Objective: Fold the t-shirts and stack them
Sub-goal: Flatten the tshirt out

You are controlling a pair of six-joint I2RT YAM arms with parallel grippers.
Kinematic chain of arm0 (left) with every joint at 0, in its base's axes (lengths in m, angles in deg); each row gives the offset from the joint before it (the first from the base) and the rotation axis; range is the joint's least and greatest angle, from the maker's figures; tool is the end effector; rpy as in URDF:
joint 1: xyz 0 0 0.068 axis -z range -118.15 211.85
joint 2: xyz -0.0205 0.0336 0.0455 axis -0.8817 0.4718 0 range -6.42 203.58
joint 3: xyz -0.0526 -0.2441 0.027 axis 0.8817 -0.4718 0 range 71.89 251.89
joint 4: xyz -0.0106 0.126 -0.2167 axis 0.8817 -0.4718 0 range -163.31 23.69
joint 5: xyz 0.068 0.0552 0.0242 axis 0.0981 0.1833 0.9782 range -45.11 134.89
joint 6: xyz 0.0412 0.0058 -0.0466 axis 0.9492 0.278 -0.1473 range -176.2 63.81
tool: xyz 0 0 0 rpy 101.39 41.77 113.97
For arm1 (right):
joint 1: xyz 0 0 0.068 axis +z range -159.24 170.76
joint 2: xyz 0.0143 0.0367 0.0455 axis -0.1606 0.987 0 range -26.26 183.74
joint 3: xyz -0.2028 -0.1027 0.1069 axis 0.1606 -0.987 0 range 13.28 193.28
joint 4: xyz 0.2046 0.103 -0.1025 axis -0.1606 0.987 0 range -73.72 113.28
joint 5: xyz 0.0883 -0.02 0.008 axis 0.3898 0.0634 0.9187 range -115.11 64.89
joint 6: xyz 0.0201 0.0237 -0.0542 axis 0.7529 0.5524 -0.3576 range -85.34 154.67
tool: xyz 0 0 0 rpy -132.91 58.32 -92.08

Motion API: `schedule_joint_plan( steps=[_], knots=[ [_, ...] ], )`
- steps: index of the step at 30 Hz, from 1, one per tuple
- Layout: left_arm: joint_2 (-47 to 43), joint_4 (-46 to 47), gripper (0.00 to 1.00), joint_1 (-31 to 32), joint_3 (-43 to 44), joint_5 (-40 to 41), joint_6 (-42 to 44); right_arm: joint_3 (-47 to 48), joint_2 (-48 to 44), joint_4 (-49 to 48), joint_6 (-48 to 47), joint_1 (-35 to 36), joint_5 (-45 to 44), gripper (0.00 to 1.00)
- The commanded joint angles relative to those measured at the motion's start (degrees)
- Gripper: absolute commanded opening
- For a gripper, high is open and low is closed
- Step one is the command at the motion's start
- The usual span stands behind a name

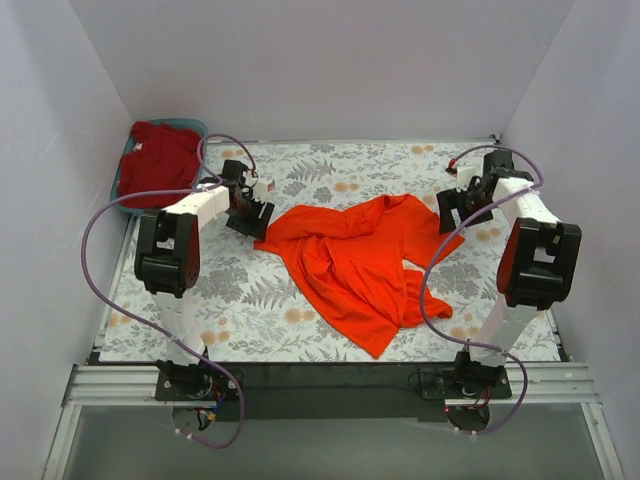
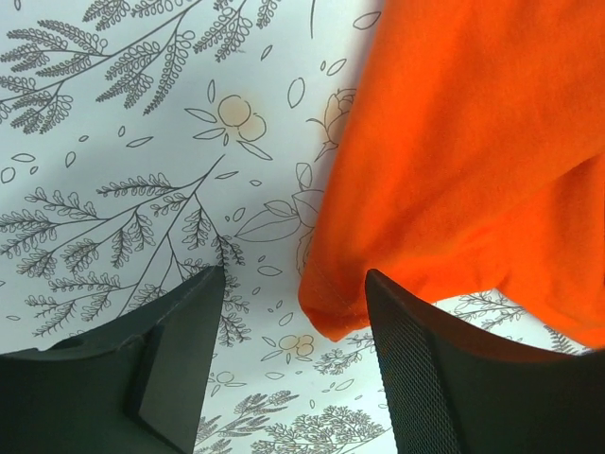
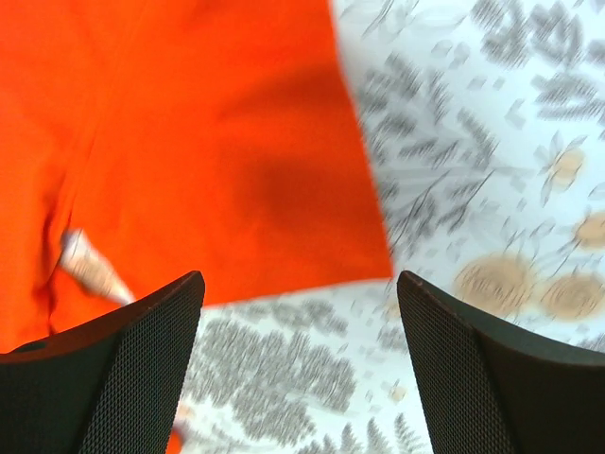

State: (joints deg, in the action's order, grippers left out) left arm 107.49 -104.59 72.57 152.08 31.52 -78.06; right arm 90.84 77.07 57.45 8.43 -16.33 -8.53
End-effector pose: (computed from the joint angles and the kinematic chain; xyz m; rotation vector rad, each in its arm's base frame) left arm 0.3739 -0.0820 0.1401 -0.2258 2.8633 -0.4507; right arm 0.3581 -0.0309 0.1910 -0.5217 2.6172 0.2163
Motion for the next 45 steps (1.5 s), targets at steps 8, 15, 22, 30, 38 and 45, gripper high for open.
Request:
schedule_joint_plan(
  steps=[8,15,22,30,38,45],
  knots=[
    [0.53,-2.94,0.64,-0.09,3.23,-1.67,-0.89,9.80,11.89,-0.83,2.33,0.06,-0.23,0.89],
    [2.11,-3.46,0.59,0.00,2.96,-1.66,-0.28,5.77,12.51,-1.44,-1.09,0.67,-0.84,0.79],
    [4.66,-3.20,0.24,0.00,4.01,-2.10,-1.51,3.39,13.56,-1.79,-3.03,1.20,-2.34,0.33],
    [8.34,-1.89,0.00,-1.49,11.91,-2.10,-3.97,14.78,11.37,-1.09,-3.55,0.15,-3.04,0.01],
    [10.11,-0.74,0.00,-5.53,18.61,-2.98,-7.67,22.46,10.05,-0.21,-6.28,-2.14,-5.76,0.01],
    [3.09,-1.63,0.00,-5.62,6.70,-3.78,-4.77,17.54,9.87,-0.03,-7.77,-2.05,-5.50,0.01]
  ],
)
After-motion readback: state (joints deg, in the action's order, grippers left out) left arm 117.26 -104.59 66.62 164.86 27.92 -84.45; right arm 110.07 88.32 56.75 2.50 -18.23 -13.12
